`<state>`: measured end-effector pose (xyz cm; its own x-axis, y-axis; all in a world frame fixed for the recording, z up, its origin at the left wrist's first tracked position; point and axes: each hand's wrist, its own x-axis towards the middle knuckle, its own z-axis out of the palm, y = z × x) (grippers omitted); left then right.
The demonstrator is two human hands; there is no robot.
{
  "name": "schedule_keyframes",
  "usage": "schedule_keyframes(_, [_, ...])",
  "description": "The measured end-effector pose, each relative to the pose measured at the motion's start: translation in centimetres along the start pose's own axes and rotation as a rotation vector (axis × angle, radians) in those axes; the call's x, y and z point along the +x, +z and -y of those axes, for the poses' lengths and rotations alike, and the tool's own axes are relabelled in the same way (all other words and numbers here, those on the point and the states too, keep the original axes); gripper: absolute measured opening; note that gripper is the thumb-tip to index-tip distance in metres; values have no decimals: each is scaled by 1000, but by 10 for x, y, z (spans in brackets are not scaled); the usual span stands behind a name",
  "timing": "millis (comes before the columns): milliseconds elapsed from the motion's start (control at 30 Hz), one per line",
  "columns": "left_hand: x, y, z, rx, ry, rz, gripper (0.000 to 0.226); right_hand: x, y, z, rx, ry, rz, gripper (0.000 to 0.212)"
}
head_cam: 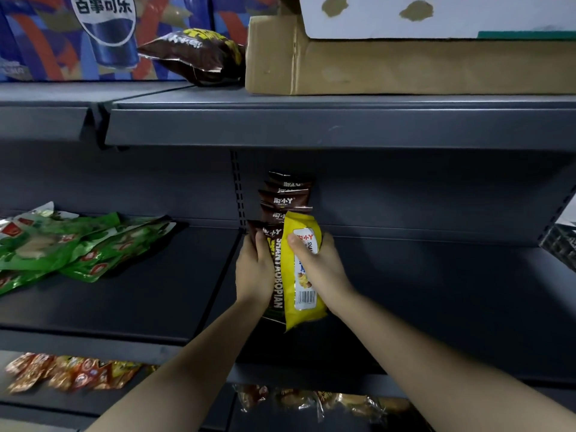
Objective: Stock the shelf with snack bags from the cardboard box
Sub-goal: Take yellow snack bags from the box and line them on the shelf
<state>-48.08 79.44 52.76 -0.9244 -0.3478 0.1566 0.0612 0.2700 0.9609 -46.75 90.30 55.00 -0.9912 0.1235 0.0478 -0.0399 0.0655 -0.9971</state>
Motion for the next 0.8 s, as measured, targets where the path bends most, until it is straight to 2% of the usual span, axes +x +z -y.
schedule_keyframes(100, [-3,3,-2,-43,26,-71,35,3,3,-1,-1,-18,-3,36])
schedule_keyframes(200, [-6,9,-2,22,13,-126,28,6,0,-1,-5,-36,19,33])
schedule_keyframes(467, [-5,15,3,148,104,-225,37,12,-6,-8,-38,-100,37,31])
schedule_keyframes(600, [1,12,6,218,140,-205,50,13,-6,-9,-42,-97,28,31])
schedule_keyframes(733, [4,5,5,266,184,-97,46,13,-3,-9,-4,-75,-18,32])
schedule_keyframes(800, [4,1,8,262,188,-65,53,12,-3,-9,23,-78,-55,29])
